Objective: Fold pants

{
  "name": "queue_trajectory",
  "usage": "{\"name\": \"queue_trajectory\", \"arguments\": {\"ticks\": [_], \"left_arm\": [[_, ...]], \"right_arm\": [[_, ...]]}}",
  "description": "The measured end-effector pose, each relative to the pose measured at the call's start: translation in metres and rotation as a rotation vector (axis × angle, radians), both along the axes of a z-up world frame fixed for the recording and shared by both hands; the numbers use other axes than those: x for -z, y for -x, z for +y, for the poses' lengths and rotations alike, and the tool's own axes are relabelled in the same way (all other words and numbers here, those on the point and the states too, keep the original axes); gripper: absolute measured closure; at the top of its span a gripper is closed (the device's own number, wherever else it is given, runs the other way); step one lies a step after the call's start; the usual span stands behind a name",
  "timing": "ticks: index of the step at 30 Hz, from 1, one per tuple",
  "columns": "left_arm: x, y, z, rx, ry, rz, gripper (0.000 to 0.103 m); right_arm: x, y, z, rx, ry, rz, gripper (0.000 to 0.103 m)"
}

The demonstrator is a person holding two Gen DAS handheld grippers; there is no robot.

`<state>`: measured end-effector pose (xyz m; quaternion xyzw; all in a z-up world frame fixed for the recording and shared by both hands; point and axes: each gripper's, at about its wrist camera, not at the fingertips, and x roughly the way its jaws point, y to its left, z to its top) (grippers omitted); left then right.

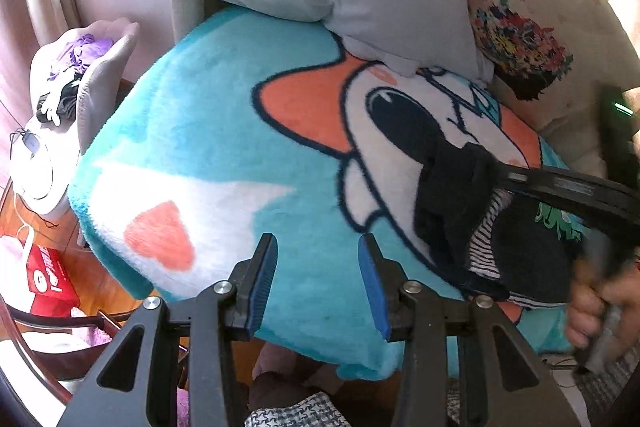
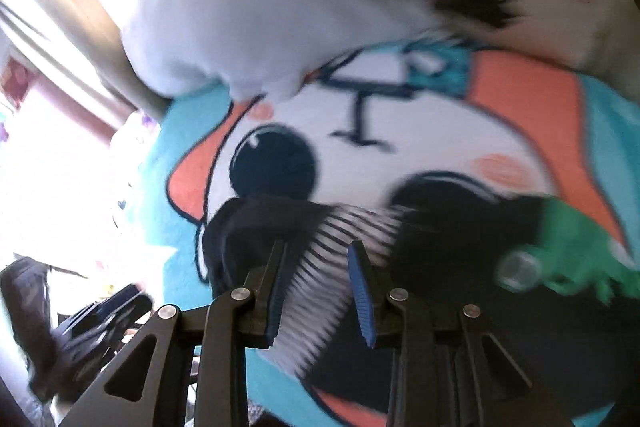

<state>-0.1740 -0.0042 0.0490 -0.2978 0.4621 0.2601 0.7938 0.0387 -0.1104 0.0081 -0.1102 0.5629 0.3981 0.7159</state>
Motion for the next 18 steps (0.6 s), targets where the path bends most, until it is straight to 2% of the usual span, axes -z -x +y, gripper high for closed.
{"name": "queue_trajectory", "arguments": {"ticks": [2,3,4,5,8,11,13,15,18], "left_arm": [[0.000,0.004,0.003,0.008,-0.006,0.006,0.062],[0.000,0.006,0.003,0.012,-0.010,0.009,0.062],[-0.001,0.007,0.004,0.019,-0.015,0.012,0.062],[-0.001,0.008,0.005,0.024,-0.016,0.013,0.062],[-0.002,0.007,0.012,0.034,-0.011,0.003,0.062],[-0.006,0.003,0.018,0.046,-0.007,-0.014,0.062],[-0.008,-0.002,0.021,0.056,-0.002,-0.023,0.061],[-0.009,-0.006,0.021,0.066,0.001,-0.033,0.060],[-0.011,-0.009,0.018,0.089,0.000,-0.040,0.060]], "right_arm": [[0.024,0.000,0.022,-0.016,0.094,-0.023,0.069],[0.022,0.003,0.027,-0.014,0.081,-0.088,0.067],[0.023,0.006,0.033,-0.026,0.117,-0.094,0.062],[0.021,0.006,0.034,-0.030,0.125,-0.097,0.062],[0.004,0.005,0.016,0.002,0.042,-0.069,0.062],[-0.016,0.001,-0.026,0.105,-0.044,-0.070,0.058],[-0.026,-0.003,-0.051,0.185,-0.066,-0.098,0.058],[-0.032,-0.018,-0.082,0.293,-0.024,-0.162,0.058],[-0.025,-0.051,-0.110,0.406,0.055,-0.167,0.058]]}}
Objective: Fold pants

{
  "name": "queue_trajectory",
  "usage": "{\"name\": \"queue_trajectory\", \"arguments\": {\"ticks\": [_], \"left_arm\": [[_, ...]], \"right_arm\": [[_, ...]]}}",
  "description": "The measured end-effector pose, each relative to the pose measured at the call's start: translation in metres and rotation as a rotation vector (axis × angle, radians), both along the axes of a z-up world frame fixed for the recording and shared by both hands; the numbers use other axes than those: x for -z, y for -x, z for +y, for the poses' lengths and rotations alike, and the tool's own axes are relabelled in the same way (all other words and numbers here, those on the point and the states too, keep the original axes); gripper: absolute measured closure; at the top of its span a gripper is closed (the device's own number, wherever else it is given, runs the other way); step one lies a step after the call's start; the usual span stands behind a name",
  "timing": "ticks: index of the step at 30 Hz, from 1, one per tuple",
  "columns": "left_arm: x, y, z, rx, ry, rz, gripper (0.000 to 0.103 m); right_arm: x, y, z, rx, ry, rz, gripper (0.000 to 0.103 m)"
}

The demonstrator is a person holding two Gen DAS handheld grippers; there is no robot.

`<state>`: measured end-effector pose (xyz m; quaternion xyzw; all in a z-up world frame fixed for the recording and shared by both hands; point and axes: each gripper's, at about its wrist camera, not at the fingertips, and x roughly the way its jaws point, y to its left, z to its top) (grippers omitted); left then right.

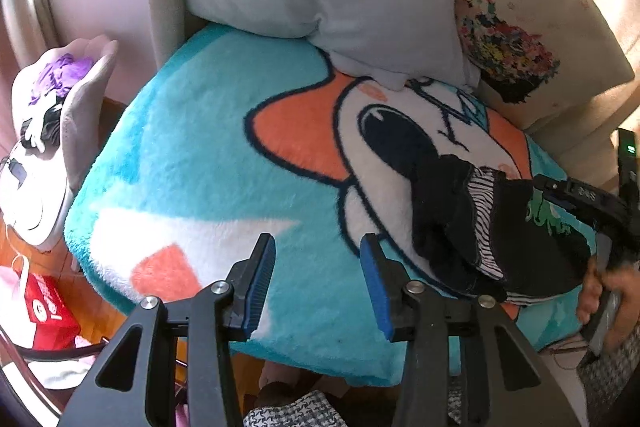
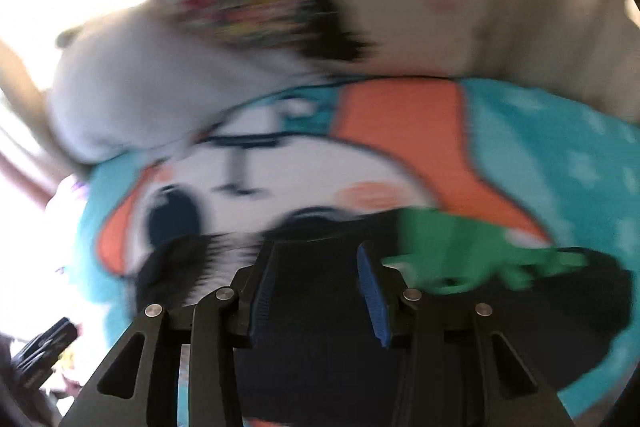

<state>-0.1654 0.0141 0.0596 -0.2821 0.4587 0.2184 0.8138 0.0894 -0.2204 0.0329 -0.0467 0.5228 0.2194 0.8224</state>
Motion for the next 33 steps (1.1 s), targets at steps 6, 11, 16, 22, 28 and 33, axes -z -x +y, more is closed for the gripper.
{"name": "queue_trajectory", "arguments": {"ticks": [6,11,16,22,28,33], "left_arm": [[0.001,0.004,-0.007,0.027,-0.019,0.010,0.060],[-0.007,0.009,-0.006,0.021,-0.045,0.004,0.059],[-0.022,0.003,-0.004,0.033,-0.094,-0.011,0.059],[-0.066,-0.023,-0.020,0.095,-0.259,-0.080,0.049],[-0.131,-0.054,-0.040,0.089,-0.427,-0.204,0.026],[-0.173,-0.058,-0.060,0.078,-0.478,-0.300,0.017]], "right_arm": [[0.046,-0.055,-0.009,0.049,0.096,0.077,0.058],[0.012,-0.045,-0.013,0.051,0.045,0.001,0.058],[-0.025,0.003,-0.037,0.087,-0.021,-0.076,0.052],[-0.034,0.046,-0.050,0.126,0.034,-0.159,0.044],[-0.054,0.078,-0.073,0.179,-0.010,-0.211,0.037],[-0.058,0.107,-0.079,0.188,0.024,-0.240,0.036]]}}
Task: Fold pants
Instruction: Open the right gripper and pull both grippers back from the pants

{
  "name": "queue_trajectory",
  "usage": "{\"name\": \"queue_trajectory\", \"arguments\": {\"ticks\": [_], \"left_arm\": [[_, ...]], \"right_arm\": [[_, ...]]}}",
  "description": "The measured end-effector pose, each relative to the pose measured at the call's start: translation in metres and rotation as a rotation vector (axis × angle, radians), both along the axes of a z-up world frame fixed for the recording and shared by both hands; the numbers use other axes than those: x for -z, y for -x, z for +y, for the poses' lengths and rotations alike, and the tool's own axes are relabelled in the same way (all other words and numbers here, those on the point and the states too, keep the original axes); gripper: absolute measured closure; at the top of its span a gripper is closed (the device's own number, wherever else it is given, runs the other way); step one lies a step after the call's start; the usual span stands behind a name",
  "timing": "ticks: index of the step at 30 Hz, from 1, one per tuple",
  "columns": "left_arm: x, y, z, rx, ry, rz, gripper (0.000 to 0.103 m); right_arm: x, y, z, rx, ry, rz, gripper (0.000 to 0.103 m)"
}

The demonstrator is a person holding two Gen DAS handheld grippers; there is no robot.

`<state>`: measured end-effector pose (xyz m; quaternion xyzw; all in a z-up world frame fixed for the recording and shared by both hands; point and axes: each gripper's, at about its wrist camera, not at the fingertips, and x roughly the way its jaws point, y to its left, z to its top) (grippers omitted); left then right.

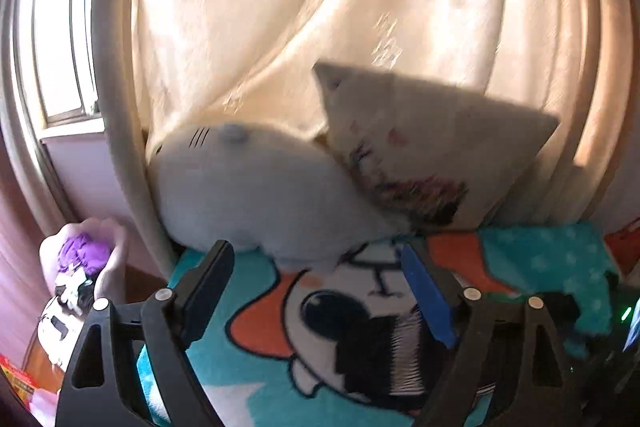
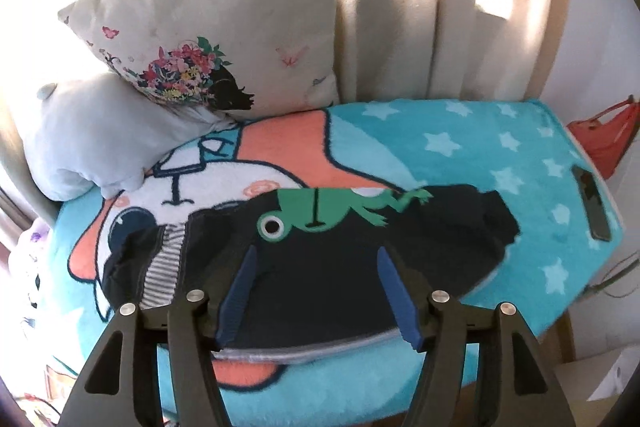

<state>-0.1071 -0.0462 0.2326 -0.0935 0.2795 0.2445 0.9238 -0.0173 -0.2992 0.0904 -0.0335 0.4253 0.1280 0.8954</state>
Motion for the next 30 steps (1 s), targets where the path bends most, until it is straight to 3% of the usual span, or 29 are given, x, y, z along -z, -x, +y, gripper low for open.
{"name": "queue_trajectory", "arguments": {"ticks": [4,9,15,21,30], "left_arm": [[-0.017,0.010,-0.014,-0.017,-0.033,-0.037,0.016],[-0.018,0.031,-0.017,-0.051,-0.003,-0.040,0.010],[-0.002,0.045,-0.026,-0.069,-0.013,-0.016,0.005],[0.023,0.039,-0.023,-0.052,0.085,0.056,0.005],[0.040,0.027,-0.031,-0.012,0.131,0.139,0.005]], "right_arm": [[-0.004,0.028,-0.002,-0.024,0.083,-0.042,0.036],[-0.011,0.056,-0.012,-0.040,0.185,-0.081,0.035],[-0.003,0.066,0.016,-0.169,0.190,-0.054,0.030],[0.015,0.080,0.044,-0.309,0.229,-0.050,0.030],[0.025,0.069,0.026,-0.258,0.228,0.009,0.030]]}}
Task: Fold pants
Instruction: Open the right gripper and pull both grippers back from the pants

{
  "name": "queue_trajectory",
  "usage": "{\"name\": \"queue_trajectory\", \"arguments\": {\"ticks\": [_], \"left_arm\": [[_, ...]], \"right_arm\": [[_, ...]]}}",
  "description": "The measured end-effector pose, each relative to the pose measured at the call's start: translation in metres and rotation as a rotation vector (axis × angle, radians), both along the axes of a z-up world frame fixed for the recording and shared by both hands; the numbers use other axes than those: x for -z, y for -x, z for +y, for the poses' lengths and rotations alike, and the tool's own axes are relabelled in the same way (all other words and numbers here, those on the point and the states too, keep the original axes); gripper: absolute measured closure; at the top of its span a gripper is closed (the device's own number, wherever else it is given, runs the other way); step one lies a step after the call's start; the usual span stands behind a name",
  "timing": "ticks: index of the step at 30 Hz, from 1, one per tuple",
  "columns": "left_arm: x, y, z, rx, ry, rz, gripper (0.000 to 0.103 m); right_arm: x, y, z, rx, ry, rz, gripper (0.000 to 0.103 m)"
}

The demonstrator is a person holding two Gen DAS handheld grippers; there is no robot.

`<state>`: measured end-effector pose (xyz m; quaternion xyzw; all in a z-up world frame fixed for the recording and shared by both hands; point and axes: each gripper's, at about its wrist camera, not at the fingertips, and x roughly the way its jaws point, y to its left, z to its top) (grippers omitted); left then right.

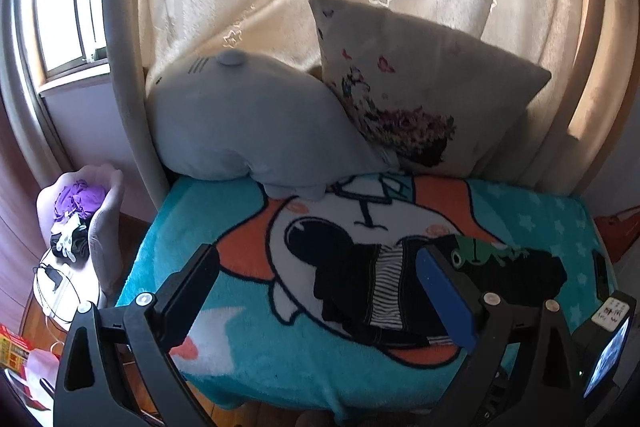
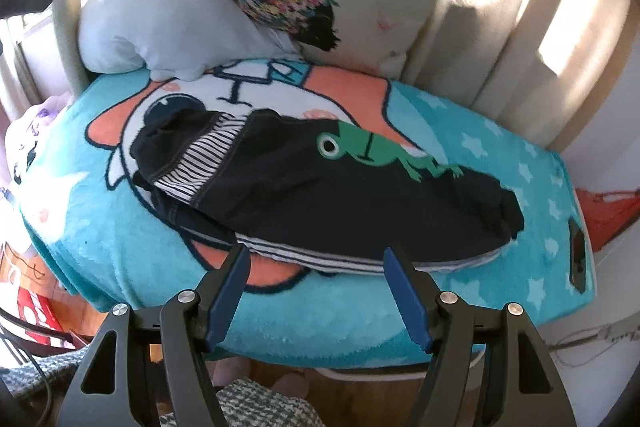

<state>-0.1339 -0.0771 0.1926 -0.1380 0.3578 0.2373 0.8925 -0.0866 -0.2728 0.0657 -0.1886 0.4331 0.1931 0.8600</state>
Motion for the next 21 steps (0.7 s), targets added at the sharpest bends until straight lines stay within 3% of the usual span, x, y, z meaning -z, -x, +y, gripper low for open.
{"name": "queue_trajectory", "arguments": {"ticks": [21], "left_arm": [[0.039,-0.013,0.017,0.029,0.088,0.113,0.005]], "right_arm": [[0.025,-0.012,-0.001,0.069,0.031,0.106,0.030]]}}
